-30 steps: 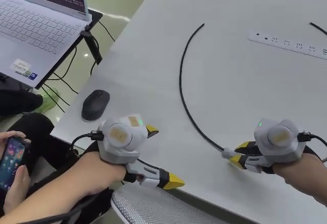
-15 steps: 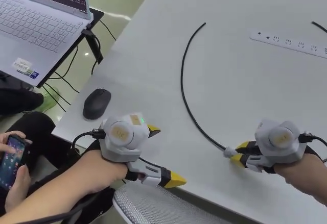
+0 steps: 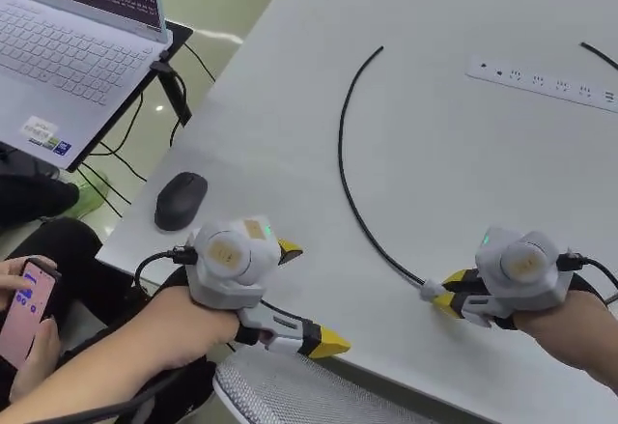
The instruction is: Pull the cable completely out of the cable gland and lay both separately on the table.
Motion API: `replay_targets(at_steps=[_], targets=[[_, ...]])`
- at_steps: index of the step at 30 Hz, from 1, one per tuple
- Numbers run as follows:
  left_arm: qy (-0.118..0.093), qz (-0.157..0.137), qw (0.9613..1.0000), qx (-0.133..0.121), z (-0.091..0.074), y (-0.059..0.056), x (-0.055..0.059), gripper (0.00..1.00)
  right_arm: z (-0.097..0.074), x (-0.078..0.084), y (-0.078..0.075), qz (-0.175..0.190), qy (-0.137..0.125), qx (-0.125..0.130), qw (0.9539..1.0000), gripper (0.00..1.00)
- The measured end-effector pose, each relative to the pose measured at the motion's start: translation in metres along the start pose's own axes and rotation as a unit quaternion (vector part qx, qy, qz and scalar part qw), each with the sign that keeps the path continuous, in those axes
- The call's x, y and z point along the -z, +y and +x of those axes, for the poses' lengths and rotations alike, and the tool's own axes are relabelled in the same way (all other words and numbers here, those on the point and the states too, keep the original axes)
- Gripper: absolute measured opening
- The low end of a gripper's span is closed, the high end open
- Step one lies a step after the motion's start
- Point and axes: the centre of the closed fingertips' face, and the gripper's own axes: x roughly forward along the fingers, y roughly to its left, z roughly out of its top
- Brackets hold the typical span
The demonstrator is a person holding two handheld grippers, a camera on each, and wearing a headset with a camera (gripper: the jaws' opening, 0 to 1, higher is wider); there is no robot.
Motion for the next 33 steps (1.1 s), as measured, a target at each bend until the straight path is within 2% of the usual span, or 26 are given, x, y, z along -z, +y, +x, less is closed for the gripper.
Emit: replay_targets(at_steps=[5, 12, 18, 23, 33], targets=[[-0.004, 0.011, 0.9999, 0.008, 0.005, -0.003, -0.010, 0.87, -0.014, -0.006, 0.006, -0.001, -0.005, -0.002, 1.0000, 0.07], [-0.008, 0.043, 0.9986, 0.030, 0.015, -0.014, -0.027, 0.85, -0.036, -0.018, 0.019, -0.009, -0.019, -0.006, 0.9998, 0.06], [-0.018, 0.068, 0.9965, 0.046, 0.022, -0.028, -0.047, 0.84, -0.053, -0.023, 0.032, -0.015, -0.030, -0.012, 0.9994, 0.06], [-0.032, 0.074, 0.9949, 0.060, 0.026, -0.039, -0.062, 0.82, -0.069, -0.023, 0.043, -0.024, -0.033, -0.017, 0.9990, 0.06], [-0.036, 0.106, 0.9892, 0.095, 0.040, -0.062, -0.076, 0.73, -0.094, -0.032, 0.059, -0.049, -0.044, -0.025, 0.9975, 0.06]])
